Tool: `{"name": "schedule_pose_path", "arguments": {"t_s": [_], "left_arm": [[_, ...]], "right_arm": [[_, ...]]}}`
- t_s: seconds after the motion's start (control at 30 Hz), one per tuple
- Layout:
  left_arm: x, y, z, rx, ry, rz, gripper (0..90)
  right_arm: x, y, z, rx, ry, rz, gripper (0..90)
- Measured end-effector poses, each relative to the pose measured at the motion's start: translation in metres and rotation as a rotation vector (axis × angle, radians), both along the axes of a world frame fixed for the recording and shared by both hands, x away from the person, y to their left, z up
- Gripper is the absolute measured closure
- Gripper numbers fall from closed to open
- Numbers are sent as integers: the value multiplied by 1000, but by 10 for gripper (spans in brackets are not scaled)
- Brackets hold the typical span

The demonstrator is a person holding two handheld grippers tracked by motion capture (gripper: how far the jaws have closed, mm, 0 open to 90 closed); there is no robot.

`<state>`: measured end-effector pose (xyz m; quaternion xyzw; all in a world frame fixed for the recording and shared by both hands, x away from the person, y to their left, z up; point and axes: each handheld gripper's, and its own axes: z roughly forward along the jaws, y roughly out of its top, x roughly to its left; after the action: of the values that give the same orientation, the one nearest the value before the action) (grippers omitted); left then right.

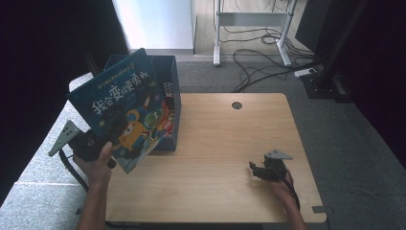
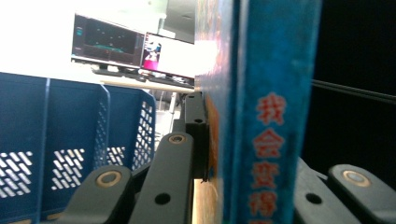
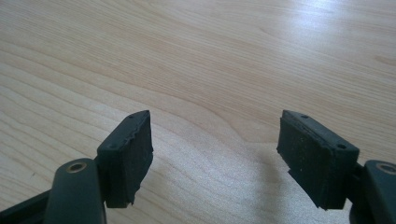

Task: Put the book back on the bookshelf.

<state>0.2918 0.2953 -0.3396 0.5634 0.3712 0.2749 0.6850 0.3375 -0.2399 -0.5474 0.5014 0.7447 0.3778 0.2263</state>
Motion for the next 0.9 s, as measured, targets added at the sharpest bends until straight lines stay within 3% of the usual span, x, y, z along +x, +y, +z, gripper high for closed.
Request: {"name": "schedule_pose_path", "arguments": {"t_s": [0.23, 0.43, 0.9], "left_arm": [[9, -1, -1, -2, -2, 49, 825], [18, -7, 0, 31, -6, 88, 826], [36, -17, -2, 23, -9, 146, 826]], "right_arm": [[0, -1, 0, 0, 1, -2, 259], [1, 0, -1, -1, 4, -2, 259], [1, -1, -1, 4, 6, -2, 260]]}}
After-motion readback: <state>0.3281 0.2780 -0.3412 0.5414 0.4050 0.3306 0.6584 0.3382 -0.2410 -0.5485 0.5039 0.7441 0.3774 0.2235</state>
